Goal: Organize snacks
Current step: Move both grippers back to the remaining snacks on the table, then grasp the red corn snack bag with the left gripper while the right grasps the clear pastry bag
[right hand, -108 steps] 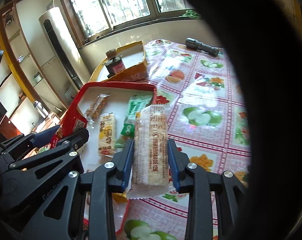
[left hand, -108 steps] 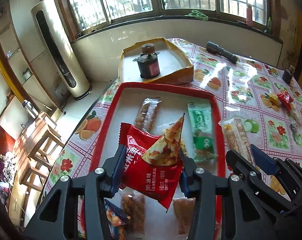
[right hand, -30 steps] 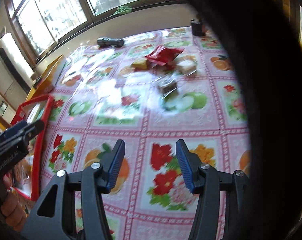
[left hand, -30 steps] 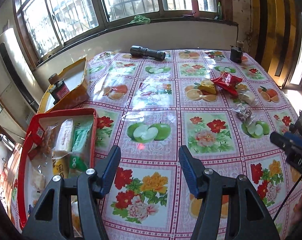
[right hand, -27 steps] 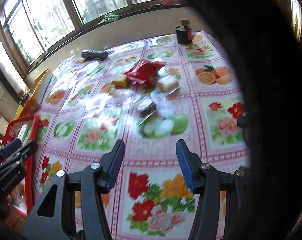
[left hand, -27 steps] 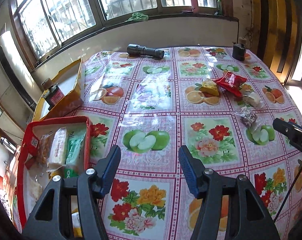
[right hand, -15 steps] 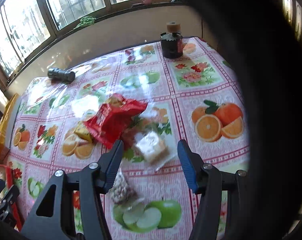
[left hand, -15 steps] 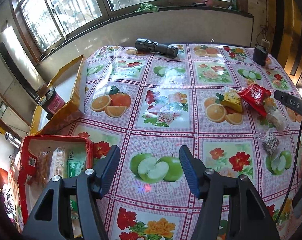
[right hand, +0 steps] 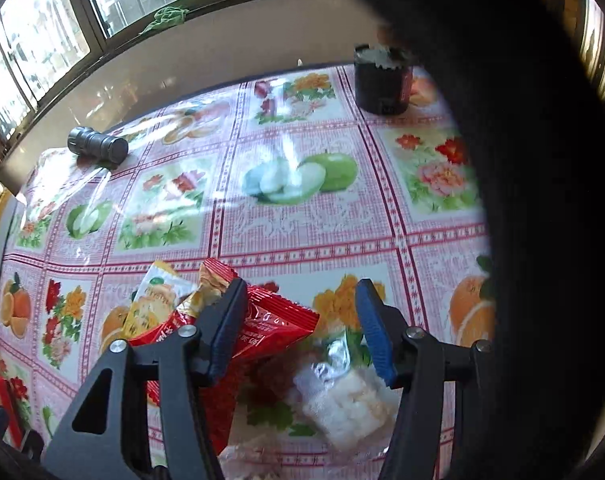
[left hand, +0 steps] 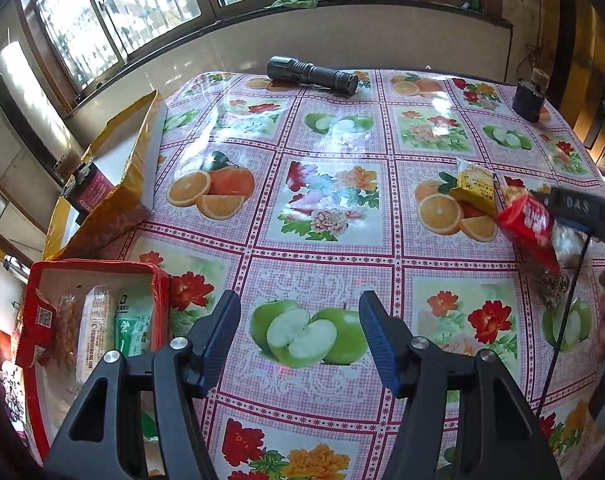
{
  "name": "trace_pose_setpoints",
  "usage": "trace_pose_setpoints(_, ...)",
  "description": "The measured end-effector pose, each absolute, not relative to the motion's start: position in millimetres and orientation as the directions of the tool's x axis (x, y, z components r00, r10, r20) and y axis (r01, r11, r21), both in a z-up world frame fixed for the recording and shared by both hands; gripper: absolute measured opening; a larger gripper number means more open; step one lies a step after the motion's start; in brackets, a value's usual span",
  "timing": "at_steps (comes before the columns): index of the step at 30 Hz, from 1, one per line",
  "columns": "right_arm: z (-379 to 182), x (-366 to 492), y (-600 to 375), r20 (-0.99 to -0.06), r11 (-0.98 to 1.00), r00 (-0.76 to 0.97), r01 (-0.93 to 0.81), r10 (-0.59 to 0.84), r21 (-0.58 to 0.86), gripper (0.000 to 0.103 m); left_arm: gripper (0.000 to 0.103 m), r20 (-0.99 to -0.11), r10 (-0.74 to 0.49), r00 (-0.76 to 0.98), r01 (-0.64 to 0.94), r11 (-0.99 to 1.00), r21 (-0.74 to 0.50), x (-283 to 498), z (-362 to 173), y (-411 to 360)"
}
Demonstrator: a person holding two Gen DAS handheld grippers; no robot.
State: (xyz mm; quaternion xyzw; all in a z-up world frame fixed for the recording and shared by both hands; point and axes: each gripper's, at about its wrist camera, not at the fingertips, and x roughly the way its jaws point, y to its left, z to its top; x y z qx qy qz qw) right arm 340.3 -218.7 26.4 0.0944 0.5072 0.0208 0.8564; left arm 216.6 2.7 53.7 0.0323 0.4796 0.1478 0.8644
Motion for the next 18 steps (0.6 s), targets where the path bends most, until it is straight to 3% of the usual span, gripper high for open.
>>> trace_pose_setpoints(10,33,185,-197,-0.889,0.936,0.299,-0.17,0.347,0.308,0.064,0.062,-0.861,0.197,0.469,-0.15,0.978,0.142,175,41,-8)
trace_pose_setpoints(14,58,137,-213,-0.856,0.967,0.455,-0.182,0.246,0.181,0.066,0.062,-0.875,0.16,0.456,-0.125,0.985,0.115,163,39,-14)
trace_pose_setpoints(15,58,131,-216,-0.856,0.973,0.472,-0.184,0.21,0.137,0.071,0.062,-0.879,0.144,0.454,-0.12,0.988,0.1,163,40,-15)
trace_pose_setpoints(18,52,122,-229,-0.859,0.985,0.486,-0.135,0.158,0.105,0.071,0.062,-0.882,0.116,0.457,-0.104,0.992,0.076,161,45,-23)
